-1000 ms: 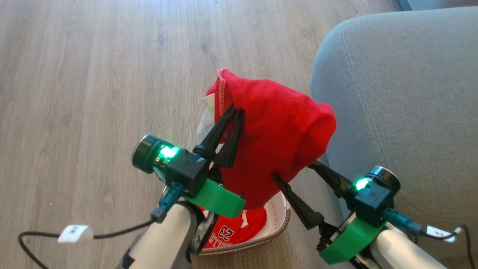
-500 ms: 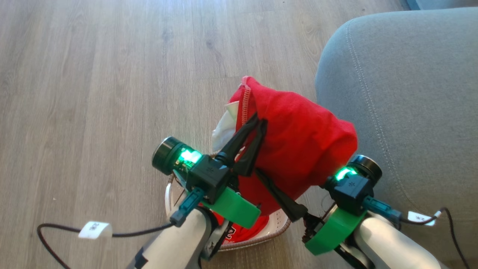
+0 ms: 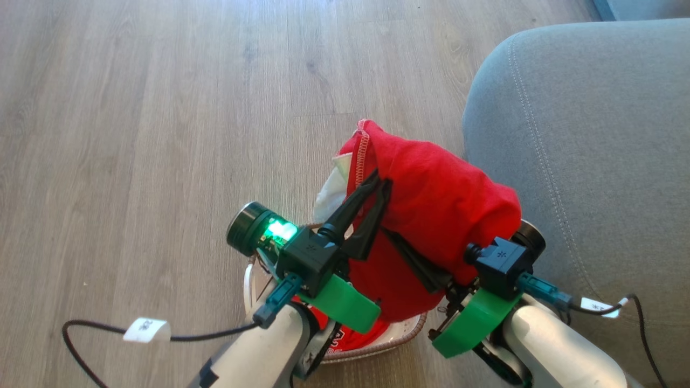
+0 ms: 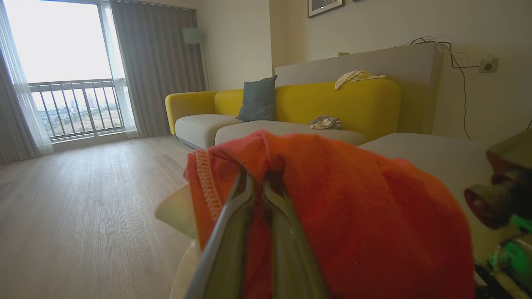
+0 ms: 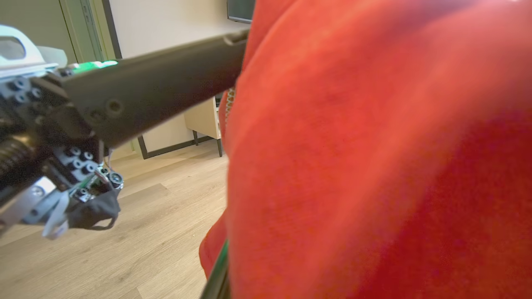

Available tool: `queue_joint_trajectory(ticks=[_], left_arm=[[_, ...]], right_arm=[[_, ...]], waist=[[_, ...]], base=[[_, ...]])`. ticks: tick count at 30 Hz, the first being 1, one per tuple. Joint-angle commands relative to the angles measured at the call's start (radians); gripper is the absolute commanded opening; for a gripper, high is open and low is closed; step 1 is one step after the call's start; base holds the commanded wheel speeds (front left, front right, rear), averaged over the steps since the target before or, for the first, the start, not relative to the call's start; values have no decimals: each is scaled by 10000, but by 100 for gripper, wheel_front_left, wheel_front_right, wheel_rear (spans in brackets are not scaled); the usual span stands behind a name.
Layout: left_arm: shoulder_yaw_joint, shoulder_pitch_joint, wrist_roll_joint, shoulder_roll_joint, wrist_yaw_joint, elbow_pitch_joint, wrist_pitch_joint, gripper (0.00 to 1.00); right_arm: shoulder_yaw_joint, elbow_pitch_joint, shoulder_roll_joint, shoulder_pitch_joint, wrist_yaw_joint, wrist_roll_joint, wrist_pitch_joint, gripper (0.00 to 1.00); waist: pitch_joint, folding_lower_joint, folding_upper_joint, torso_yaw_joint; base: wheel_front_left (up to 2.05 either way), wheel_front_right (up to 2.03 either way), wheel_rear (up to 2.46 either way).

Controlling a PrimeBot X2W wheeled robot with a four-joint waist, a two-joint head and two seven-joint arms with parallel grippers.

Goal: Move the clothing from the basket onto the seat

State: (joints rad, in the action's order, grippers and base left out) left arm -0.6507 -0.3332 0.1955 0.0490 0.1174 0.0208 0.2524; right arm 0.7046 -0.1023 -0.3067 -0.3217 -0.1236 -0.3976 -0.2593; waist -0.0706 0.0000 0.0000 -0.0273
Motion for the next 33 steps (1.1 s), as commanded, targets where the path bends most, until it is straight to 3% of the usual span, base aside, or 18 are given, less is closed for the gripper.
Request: queue_joint_trajectory(ticks=[1,12,17,33], left_arm=[[371,-497,24,12,39,-275,93,0],[655,-377,-22,12,-15,52,93,0],[752,-293,0,12,-101,233,93,100],[1012,378,-135,12,-206,700,93,100]], right_arm=[[-61,307,108,-130,-71,4,-25,0],[-283,524,99,-28,-71,15,-25,0],[-405,574,128,24,-71,75,-25,0],[-1770,604,-82,333,-71,1247,-25,0]], waist=[[12,0,0,0],[1,0,0,-59],[39,0,0,-104],[208,0,0,-127]], base=[[0,0,0],[0,0,0],[0,0,0],[0,0,0]])
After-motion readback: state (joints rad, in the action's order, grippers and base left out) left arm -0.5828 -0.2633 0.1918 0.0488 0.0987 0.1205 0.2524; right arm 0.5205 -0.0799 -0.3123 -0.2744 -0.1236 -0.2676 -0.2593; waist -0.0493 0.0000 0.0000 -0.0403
